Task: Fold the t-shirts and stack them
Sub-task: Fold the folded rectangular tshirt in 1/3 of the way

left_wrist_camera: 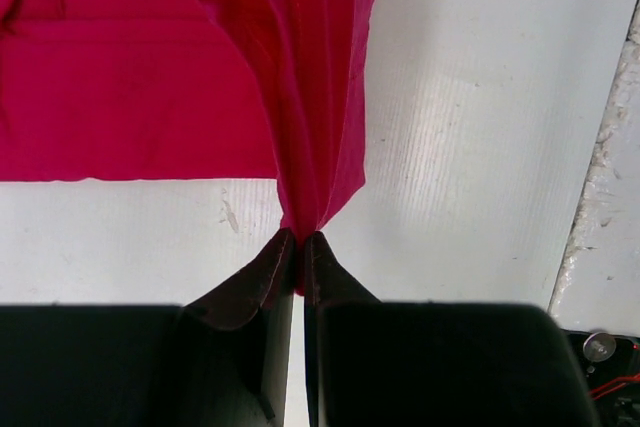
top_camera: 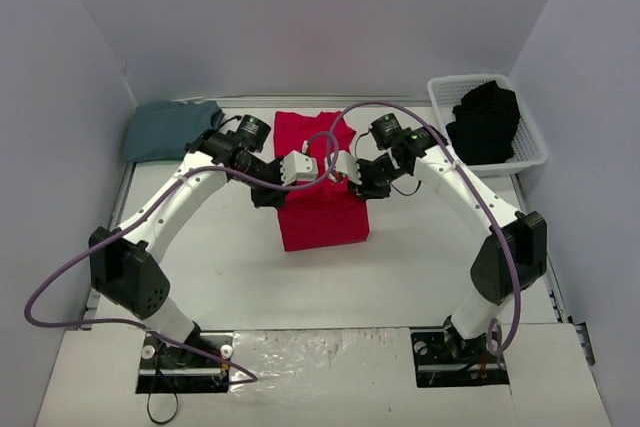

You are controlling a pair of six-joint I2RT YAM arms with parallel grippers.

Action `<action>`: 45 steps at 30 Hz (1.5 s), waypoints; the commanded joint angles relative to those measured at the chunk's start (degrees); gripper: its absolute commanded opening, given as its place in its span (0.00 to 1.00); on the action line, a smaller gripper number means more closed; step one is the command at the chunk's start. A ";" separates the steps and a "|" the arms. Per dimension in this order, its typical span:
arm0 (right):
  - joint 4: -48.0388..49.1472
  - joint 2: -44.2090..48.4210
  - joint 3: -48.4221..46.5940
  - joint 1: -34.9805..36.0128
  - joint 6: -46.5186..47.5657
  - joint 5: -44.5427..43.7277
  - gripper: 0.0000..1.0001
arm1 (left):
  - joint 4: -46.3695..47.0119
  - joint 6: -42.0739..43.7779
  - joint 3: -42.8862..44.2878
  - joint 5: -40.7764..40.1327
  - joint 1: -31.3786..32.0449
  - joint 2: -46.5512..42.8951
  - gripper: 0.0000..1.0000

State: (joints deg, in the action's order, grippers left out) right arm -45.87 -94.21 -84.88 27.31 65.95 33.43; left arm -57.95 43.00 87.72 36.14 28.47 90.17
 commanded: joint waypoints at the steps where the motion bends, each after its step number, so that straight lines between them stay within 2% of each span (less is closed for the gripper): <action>1: -0.19 -2.72 -3.36 -1.03 1.72 -0.38 0.00 | -2.43 2.61 4.29 0.07 -1.57 1.93 0.02; 16: 0.08 -17.75 -16.19 -5.95 4.36 1.46 0.00 | -3.83 6.74 13.61 3.14 -7.11 14.85 0.02; 29: -1.07 -32.25 -28.84 -7.27 3.66 3.04 0.00 | -4.27 8.85 21.08 4.99 -9.57 25.66 0.02; 38: -1.59 -37.62 -33.59 -7.53 3.13 3.40 0.00 | -4.19 9.73 25.30 4.20 -10.63 30.94 0.02; 39: -1.51 -37.71 -33.68 -7.62 3.13 3.40 0.05 | -3.84 9.73 25.48 4.20 -10.71 31.46 0.02; 41: -1.42 -38.32 -33.86 -7.62 2.87 3.40 0.08 | -3.75 9.73 25.92 4.20 -10.71 32.08 0.02; 43: -1.42 -38.41 -34.03 -7.71 2.87 3.13 0.18 | -3.22 9.64 26.27 4.20 -10.71 32.35 0.03; 44: -1.42 -38.50 -34.03 -7.71 2.87 2.78 0.23 | -2.78 9.38 26.79 4.29 -10.71 32.78 0.06; 45: -1.24 -38.50 -33.95 -7.80 2.95 2.52 0.35 | -2.60 9.12 27.06 4.29 -10.71 32.88 0.10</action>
State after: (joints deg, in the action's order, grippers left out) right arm -45.23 -132.44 -116.57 19.94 68.75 36.29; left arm -59.79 50.59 111.74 40.21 18.02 123.55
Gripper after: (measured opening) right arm 0.305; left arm 0.088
